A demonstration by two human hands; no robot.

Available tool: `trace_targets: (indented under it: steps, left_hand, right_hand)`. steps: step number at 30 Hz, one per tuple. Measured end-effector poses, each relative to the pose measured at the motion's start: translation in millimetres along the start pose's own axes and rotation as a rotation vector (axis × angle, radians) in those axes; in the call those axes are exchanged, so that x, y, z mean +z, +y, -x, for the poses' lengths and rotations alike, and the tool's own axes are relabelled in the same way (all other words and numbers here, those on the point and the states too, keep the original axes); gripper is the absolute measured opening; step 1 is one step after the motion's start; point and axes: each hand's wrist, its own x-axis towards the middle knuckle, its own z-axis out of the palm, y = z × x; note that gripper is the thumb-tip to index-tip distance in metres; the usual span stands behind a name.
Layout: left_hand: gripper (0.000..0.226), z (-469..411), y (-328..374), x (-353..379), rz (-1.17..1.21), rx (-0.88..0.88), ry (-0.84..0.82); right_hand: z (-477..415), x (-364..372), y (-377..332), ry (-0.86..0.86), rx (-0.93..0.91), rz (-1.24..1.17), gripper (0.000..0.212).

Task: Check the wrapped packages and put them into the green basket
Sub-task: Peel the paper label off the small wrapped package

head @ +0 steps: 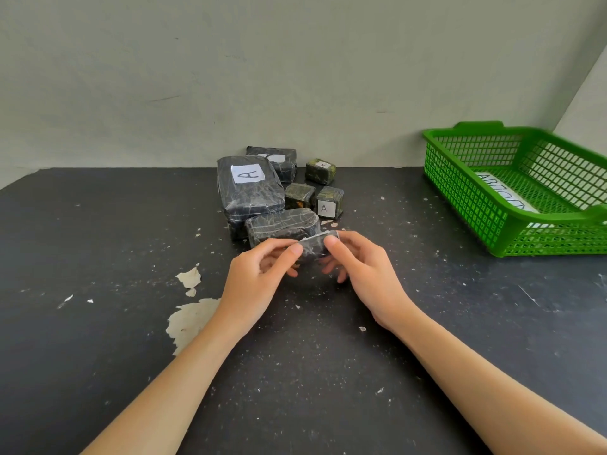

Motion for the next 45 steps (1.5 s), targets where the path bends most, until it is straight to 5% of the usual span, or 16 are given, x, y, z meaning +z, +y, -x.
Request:
trace_targets:
  steps: [6, 16, 45]
  left_hand:
    - [0.031, 1.7, -6.5, 4.6, -0.232, 0.228, 0.042]
    - [0.038, 3.0, -5.0, 5.9, -0.230, 0.394, 0.017]
    - [0.040, -0.7, -9.3, 4.7, -0.201, 0.336, 0.064]
  right_hand:
    - [-3.8, 0.2, 0.2, 0.059, 0.100, -0.028, 0.029]
    - [3.6, 8.0, -1.8, 0.135, 0.043, 0.061, 0.038]
    - [-0.4, 2.0, -2.3, -0.058, 0.016, -0.057, 0.027]
